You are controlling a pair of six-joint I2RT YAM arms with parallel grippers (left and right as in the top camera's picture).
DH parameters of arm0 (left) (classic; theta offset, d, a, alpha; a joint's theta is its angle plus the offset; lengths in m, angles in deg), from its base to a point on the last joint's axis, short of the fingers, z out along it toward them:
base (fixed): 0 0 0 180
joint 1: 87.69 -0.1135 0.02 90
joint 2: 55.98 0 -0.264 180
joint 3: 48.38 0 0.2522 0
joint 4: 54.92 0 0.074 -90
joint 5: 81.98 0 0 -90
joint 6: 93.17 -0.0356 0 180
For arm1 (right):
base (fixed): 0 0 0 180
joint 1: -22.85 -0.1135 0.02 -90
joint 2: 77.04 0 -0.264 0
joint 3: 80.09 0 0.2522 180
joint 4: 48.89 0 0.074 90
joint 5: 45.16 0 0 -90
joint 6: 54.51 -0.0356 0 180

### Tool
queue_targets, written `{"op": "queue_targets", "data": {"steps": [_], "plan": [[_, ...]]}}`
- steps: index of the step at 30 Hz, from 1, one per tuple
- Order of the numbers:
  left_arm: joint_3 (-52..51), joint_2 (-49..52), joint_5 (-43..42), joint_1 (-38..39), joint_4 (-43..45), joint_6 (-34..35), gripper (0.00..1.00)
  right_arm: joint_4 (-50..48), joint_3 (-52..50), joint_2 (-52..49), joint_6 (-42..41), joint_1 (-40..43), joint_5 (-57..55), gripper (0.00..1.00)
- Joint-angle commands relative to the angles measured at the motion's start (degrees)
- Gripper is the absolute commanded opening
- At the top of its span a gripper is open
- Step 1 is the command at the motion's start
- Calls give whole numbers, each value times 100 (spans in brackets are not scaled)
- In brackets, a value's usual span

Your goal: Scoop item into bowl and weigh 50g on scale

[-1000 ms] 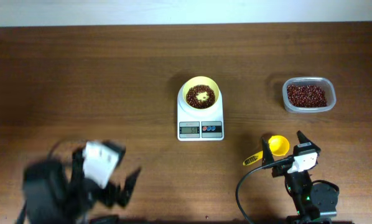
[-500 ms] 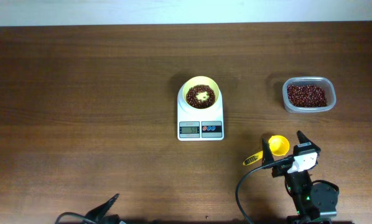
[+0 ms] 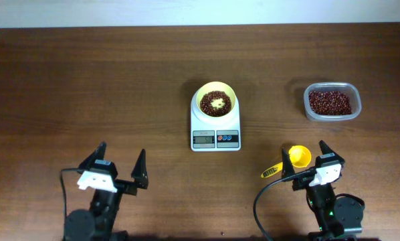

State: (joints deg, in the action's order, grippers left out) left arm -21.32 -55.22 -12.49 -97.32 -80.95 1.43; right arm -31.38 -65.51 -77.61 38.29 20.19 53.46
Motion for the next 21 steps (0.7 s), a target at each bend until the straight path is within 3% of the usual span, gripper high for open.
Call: {"op": "queue_targets", "data": {"steps": [1, 6, 21], "plan": [[-811, -39, 22, -28, 651, 50, 99, 7, -48, 37, -4, 44, -11, 99], [-1235, -37, 66, -28, 831, -142, 99, 7, -48, 37, -4, 44, -11, 99], [-1246, 245, 48, 46, 944, -72, 99, 7, -48, 37, -4, 44, -11, 99]]}}
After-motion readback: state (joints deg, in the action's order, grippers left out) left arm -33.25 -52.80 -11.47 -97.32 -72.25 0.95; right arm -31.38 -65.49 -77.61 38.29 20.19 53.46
